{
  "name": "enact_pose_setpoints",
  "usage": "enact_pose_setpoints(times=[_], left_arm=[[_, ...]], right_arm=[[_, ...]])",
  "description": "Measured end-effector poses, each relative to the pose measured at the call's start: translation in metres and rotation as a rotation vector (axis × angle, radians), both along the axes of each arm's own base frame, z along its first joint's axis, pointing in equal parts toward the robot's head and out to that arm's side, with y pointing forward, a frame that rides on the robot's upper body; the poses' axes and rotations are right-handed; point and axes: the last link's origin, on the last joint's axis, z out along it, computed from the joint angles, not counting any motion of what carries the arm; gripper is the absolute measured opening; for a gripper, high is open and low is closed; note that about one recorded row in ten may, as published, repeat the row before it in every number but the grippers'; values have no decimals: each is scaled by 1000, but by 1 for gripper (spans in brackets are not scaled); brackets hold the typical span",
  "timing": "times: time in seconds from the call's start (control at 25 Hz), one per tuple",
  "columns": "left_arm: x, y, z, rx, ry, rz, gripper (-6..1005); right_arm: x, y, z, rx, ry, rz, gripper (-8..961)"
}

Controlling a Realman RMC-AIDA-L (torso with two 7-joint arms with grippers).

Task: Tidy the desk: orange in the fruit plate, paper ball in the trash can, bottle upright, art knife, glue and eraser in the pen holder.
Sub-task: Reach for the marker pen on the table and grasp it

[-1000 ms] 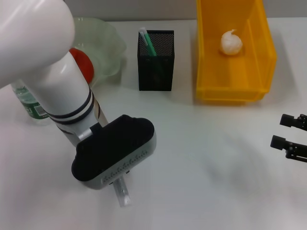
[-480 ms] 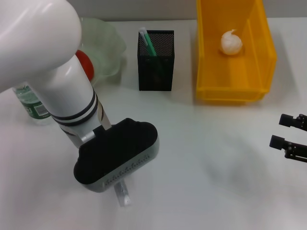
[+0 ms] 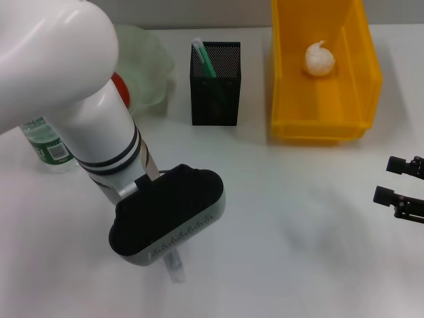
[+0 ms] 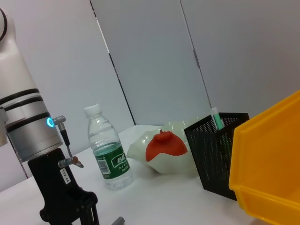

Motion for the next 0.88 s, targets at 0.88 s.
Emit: enact_pose_setpoints(times=[0.88], left_arm=[[-1,-2,-4,-15,24,-5,270]], right_arm=[[0,0,0,-3,-3,-2,795]])
